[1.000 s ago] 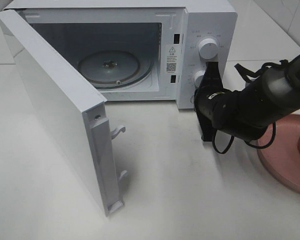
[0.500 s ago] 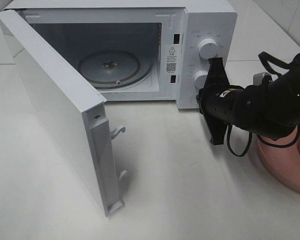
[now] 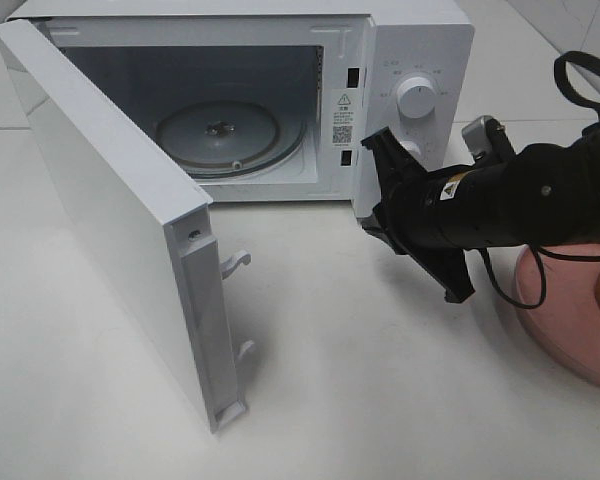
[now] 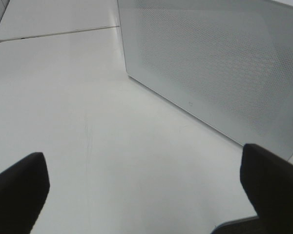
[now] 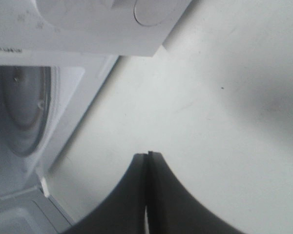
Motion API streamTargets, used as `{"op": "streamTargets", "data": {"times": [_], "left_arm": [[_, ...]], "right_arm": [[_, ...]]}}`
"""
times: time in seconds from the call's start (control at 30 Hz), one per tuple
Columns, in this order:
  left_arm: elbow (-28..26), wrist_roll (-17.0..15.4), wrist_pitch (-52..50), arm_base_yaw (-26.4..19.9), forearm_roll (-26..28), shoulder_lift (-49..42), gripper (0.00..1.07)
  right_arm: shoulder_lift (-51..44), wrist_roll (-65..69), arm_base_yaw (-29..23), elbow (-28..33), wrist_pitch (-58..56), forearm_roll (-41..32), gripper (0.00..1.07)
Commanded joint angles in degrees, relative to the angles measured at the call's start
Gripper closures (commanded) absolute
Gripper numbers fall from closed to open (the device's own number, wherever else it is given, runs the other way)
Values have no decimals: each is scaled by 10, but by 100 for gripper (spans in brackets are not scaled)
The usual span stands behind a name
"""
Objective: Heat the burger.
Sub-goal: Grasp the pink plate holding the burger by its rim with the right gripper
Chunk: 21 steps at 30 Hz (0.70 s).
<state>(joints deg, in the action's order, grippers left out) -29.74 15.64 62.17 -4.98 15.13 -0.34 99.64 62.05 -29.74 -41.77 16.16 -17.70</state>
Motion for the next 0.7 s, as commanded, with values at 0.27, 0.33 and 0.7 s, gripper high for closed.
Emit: {"op": "streamTargets", "data": {"times": [0.27,0.33,0.7], "left_arm": [[1,1,-4,1,0,-1,7],[1,1,-4,1,0,-1,7],[1,1,-4,1,0,-1,7]], "right_arm": [[-53,-152,22,2,-157,50,106],[-66,-189,32,2,-189,50,106],[-138,-457,83,2,-360,52,103]]}}
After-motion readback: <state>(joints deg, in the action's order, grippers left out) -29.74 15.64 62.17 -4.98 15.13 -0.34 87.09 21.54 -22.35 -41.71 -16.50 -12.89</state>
